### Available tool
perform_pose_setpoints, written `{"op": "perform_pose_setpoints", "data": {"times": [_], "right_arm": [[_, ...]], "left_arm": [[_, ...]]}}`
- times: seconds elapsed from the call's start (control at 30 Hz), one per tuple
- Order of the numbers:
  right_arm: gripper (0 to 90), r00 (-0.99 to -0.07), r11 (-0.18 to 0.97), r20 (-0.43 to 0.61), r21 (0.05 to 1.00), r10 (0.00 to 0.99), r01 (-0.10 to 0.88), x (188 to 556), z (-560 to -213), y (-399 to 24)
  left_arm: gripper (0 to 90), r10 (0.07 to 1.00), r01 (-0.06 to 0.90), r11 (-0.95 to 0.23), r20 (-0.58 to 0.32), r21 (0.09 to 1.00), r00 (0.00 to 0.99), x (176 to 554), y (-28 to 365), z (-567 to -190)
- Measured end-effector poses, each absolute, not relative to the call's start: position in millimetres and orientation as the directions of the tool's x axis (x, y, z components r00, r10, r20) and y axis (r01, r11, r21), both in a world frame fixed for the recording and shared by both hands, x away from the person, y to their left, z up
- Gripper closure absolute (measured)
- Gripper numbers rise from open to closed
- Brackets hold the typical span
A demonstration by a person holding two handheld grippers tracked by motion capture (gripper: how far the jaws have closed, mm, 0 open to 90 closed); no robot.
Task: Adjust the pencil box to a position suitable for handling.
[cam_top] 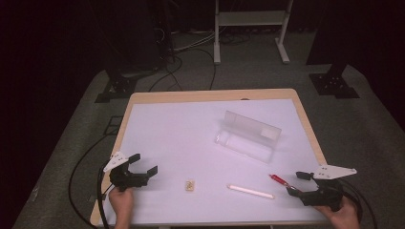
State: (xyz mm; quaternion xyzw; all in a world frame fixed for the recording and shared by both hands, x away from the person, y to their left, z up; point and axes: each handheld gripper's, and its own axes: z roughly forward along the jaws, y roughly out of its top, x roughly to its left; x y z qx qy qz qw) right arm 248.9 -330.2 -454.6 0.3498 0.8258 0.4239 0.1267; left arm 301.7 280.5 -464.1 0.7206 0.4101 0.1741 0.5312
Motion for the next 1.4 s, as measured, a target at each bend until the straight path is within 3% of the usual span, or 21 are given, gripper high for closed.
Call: {"op": "perform_pose_setpoints", "data": {"times": [0.5,1.4], "right_arm": [[19.4,-0.760,0.426,0.079,0.789,0.645,0.443,271,-428,-308],[19.2,-0.831,0.519,0.065,0.754,0.552,0.404,313,-404,-255]], "left_arm": [[0.0,0.773,0.403,-0.111,-0.176,0.908,0.609,301,280,-464],[0.0,0.771,0.404,-0.109,-0.179,0.908,0.611,301,281,-464]]}}
